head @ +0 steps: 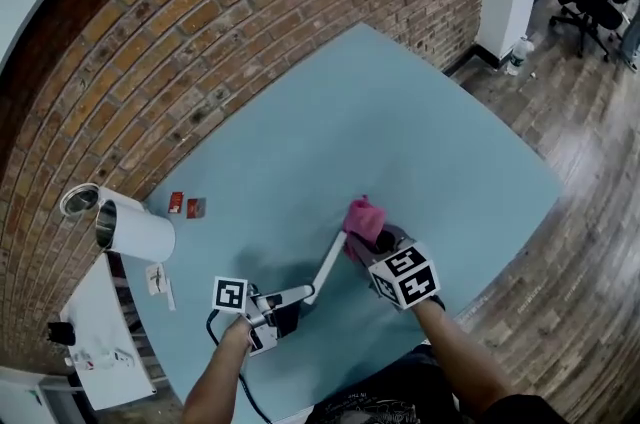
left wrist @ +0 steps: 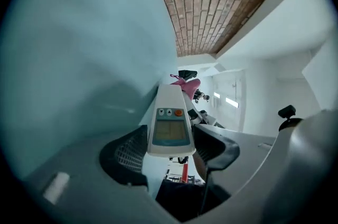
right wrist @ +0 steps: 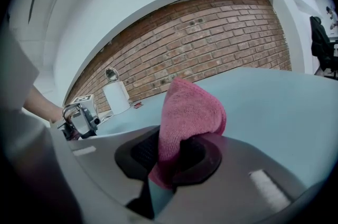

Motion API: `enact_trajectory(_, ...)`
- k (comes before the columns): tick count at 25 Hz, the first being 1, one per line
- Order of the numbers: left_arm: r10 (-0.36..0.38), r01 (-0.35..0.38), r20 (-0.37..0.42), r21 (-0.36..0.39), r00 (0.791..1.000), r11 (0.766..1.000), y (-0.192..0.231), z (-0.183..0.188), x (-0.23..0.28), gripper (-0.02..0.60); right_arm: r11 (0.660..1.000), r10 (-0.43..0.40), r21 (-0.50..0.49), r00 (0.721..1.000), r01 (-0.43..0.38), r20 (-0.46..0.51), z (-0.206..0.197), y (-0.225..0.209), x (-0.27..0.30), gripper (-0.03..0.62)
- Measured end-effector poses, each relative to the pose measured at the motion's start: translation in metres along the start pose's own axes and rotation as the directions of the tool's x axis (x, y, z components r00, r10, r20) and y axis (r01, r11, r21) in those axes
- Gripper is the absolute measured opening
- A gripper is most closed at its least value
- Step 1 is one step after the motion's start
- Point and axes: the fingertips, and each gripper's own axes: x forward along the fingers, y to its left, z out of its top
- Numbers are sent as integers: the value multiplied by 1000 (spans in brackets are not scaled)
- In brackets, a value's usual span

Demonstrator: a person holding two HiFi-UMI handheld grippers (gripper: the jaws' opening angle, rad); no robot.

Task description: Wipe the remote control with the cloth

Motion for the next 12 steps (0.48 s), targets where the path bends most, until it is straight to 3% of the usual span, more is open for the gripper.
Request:
enact_trajectory(5,-56,61,71,-70,996,996,2,-2,3,272,1000,-17,-26,1000,17,12,1,2,3,66)
enact_trajectory(12,-92,101,102,-89,990,991,1,-4,9,273,999,3,-52,1000,-2,8,-4,17,1,66)
